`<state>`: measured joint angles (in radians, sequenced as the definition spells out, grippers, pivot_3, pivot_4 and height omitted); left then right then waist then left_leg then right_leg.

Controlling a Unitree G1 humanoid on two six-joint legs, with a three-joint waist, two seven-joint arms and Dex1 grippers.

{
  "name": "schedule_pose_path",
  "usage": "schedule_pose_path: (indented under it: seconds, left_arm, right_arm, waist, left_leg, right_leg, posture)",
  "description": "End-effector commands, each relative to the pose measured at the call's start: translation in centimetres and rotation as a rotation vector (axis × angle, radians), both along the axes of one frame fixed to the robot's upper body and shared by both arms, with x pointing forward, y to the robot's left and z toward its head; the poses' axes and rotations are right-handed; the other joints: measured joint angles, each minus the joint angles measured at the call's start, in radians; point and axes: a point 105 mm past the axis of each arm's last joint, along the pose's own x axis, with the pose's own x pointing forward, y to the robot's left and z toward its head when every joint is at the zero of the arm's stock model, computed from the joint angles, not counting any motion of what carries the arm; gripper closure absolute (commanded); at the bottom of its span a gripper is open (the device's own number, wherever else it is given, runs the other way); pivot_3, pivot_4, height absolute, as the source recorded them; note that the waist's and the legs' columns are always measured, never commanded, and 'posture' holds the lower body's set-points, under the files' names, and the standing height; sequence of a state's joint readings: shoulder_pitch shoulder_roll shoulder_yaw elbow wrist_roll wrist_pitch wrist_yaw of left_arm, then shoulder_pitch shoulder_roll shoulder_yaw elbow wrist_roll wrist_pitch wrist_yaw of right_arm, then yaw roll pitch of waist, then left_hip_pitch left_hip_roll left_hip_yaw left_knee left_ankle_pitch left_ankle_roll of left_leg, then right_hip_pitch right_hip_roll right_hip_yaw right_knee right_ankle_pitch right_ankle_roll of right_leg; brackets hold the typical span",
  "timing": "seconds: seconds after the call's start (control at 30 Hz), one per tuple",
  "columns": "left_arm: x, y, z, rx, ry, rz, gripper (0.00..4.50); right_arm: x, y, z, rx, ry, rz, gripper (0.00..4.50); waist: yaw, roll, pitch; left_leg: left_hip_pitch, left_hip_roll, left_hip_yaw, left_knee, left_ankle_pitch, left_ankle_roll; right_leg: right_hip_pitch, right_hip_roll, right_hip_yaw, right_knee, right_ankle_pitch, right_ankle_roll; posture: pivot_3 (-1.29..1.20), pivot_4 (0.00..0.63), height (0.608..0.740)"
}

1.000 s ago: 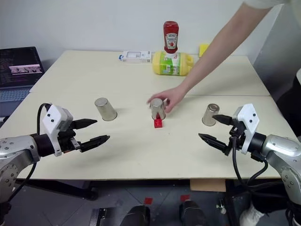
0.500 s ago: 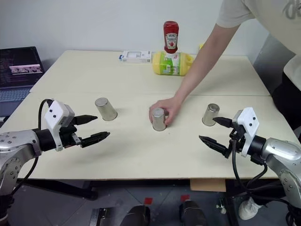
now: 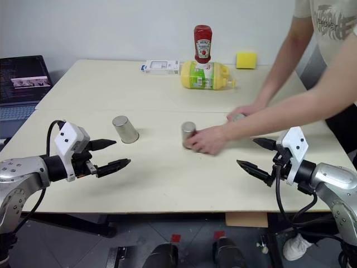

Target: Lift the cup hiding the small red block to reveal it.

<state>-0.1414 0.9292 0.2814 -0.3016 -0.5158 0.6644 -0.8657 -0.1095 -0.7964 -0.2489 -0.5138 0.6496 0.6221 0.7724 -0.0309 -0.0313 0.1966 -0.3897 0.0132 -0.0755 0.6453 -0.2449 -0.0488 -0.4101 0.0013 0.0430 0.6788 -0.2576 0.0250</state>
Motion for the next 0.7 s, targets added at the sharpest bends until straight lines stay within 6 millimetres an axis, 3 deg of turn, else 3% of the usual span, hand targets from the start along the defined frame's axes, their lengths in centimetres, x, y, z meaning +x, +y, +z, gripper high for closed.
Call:
schedule_pose_path:
  seconds: [0.03,0.2,0.37,0.53,0.7]
  left_arm:
    - [-0.1,0.2,1.4,0.018,-0.058,-0.001,0.01]
    - [0.2,-0.3,1.6,0.004,-0.07,-0.015,0.01]
    - [0.2,-2.0,2.3,-0.016,-0.077,-0.083,0.01]
    - [-1.2,-5.7,3.9,-0.132,-0.007,-0.292,0.01]
    - [-1.9,-8.4,4.0,-0.085,-0.016,-0.421,0.01]
  right_arm:
    - [0.0,0.5,1.0,-0.002,-0.048,0.027,0.0]
    - [0.5,0.6,1.0,0.006,-0.065,0.009,0.0]
    - [1.5,-0.1,1.1,0.074,-0.057,-0.097,0.0]
    - [2.8,-0.7,0.3,0.054,-0.028,-0.175,0.0]
    - [4.4,-0.7,0.4,0.079,-0.032,-0.263,0.0]
  waist:
    - [0.0,0.0,0.0]
    - [0.0,0.0,0.0]
    - [0.0,0.0,0.0]
    - [0.0,0.0,0.0]
    - [-0.002,0.0,0.0]
  left_leg:
    - [0.0,0.0,0.0,0.0,0.0,0.0]
    - [0.0,0.0,0.0,0.0,0.0,0.0]
    - [0.0,0.0,0.0,0.0,0.0,0.0]
    - [0.0,-0.001,0.0,0.0,0.0,0.0]
    - [0.0,-0.001,0.0,0.0,0.0,0.0]
  right_leg:
    - [0.0,0.0,0.0,0.0,0.0,0.0]
    - [0.0,0.0,0.0,0.0,0.0,0.0]
    - [0.0,0.0,0.0,0.0,0.0,0.0]
    - [0.0,0.0,0.0,0.0,0.0,0.0]
    - [0.0,0.0,0.0,0.0,0.0,0.0]
  posture:
    - [0.0,0.15,0.74]
    - [0.0,0.15,0.74]
    - [0.0,0.15,0.74]
    - [0.0,0.15,0.74]
    - [0.0,0.15,0.74]
